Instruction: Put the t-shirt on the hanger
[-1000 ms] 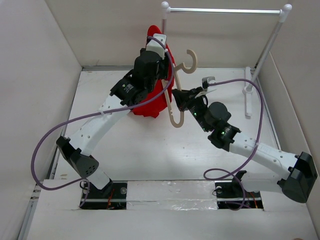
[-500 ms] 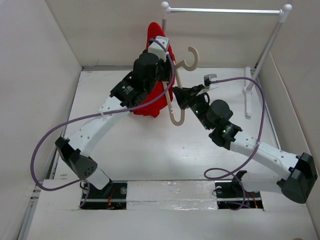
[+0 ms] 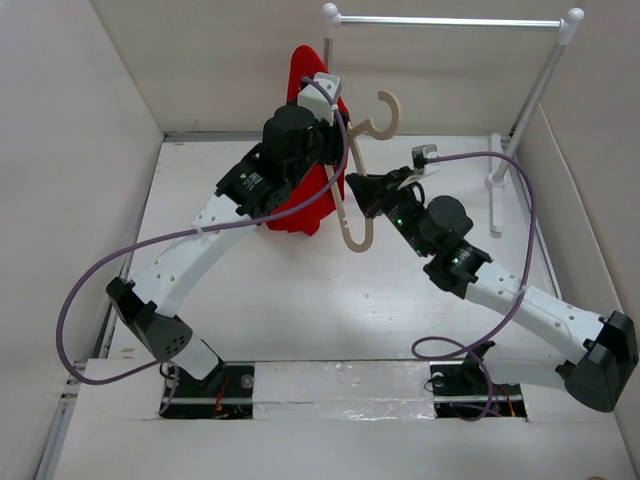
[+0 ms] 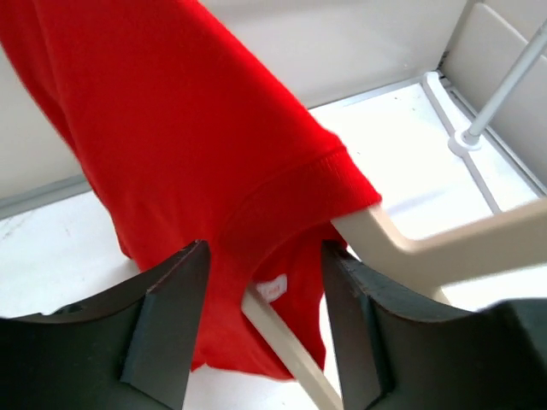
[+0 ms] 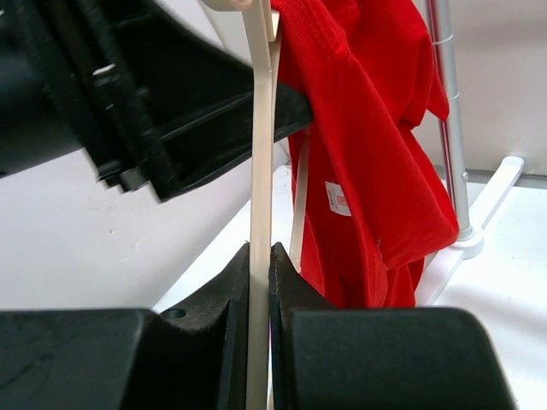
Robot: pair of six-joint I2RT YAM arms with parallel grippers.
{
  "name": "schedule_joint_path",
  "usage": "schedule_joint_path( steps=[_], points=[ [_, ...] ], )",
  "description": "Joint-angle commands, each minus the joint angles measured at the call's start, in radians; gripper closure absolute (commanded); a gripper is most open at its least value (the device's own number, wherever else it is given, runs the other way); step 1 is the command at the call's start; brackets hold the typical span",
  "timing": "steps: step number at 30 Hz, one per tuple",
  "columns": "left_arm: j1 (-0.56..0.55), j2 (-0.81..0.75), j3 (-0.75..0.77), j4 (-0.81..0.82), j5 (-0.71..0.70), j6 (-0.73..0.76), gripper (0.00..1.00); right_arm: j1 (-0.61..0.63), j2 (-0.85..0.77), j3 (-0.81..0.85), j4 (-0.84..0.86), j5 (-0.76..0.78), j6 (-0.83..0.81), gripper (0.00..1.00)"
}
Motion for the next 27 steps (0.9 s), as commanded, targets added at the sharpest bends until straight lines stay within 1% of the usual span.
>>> schedule_joint_path(
  steps=[1, 2, 3, 4, 5, 6, 9, 10, 11, 12, 13, 15, 16, 18, 19, 21, 24, 25, 27],
  points=[
    [-0.003, 0.033, 0.087, 0.045, -0.02, 0.03, 0.49, 0.004, -0.053, 0.069, 0.096, -0.022, 0.002, 1.0],
    [-0.003, 0.041, 0.098, 0.057, -0.039, 0.038, 0.51, 0.013, -0.057, 0.069, 0.098, -0.021, -0.001, 1.0],
    [-0.003, 0.061, 0.108, 0.062, -0.057, 0.042, 0.58, 0.013, -0.057, 0.067, 0.098, -0.019, 0.002, 1.0],
    [-0.003, 0.072, 0.145, 0.063, -0.085, 0.071, 0.67, 0.013, -0.06, 0.067, 0.096, -0.01, 0.002, 1.0],
    [-0.003, 0.081, 0.166, 0.05, -0.088, 0.078, 0.8, 0.013, -0.057, 0.067, 0.093, -0.002, 0.001, 1.0],
    [-0.003, 0.092, 0.183, 0.044, -0.088, 0.079, 1.0, 0.013, -0.057, 0.07, 0.092, 0.005, -0.001, 1.0],
    [-0.003, 0.064, 0.193, 0.022, -0.053, 0.064, 1.0, 0.013, -0.044, 0.078, 0.099, 0.036, -0.022, 1.0],
    [-0.003, 0.046, 0.168, 0.019, -0.024, 0.055, 1.0, 0.013, -0.038, 0.09, 0.105, 0.074, -0.027, 1.0],
    [-0.003, 0.031, 0.149, 0.001, -0.007, 0.006, 1.0, 0.025, -0.029, 0.096, 0.108, 0.103, -0.038, 1.0],
    [-0.003, -0.049, 0.104, -0.019, 0.039, -0.037, 1.0, 0.044, -0.003, 0.116, 0.131, 0.17, -0.071, 1.0],
    [-0.003, -0.049, 0.078, -0.019, 0.056, -0.062, 1.0, 0.044, 0.015, 0.116, 0.144, 0.2, -0.085, 1.0],
    [-0.003, -0.129, 0.02, -0.039, 0.084, -0.108, 1.0, 0.056, 0.061, 0.162, 0.162, 0.243, -0.117, 1.0],
    [-0.003, -0.158, -0.032, -0.041, 0.113, -0.123, 1.0, 0.056, 0.116, 0.183, 0.179, 0.26, -0.128, 1.0],
    [-0.003, -0.218, -0.062, -0.064, 0.139, -0.16, 1.0, 0.056, 0.175, 0.248, 0.206, 0.265, -0.154, 1.0],
    [-0.003, -0.23, -0.077, -0.073, 0.168, -0.166, 1.0, 0.056, 0.234, 0.275, 0.21, 0.262, -0.16, 1.0],
    [-0.003, -0.252, -0.077, -0.105, 0.182, -0.188, 1.0, 0.067, 0.284, 0.341, 0.228, 0.266, -0.189, 1.0],
    [-0.003, -0.269, -0.08, -0.122, 0.219, -0.197, 1.0, 0.067, 0.356, 0.409, 0.263, 0.258, -0.211, 1.0],
    [-0.003, -0.27, -0.067, -0.133, 0.246, -0.195, 1.0, 0.067, 0.37, 0.424, 0.272, 0.245, -0.219, 1.0],
    [-0.003, -0.264, -0.056, -0.167, 0.257, -0.188, 1.0, 0.067, 0.411, 0.456, 0.297, 0.209, -0.242, 1.0]
  ],
)
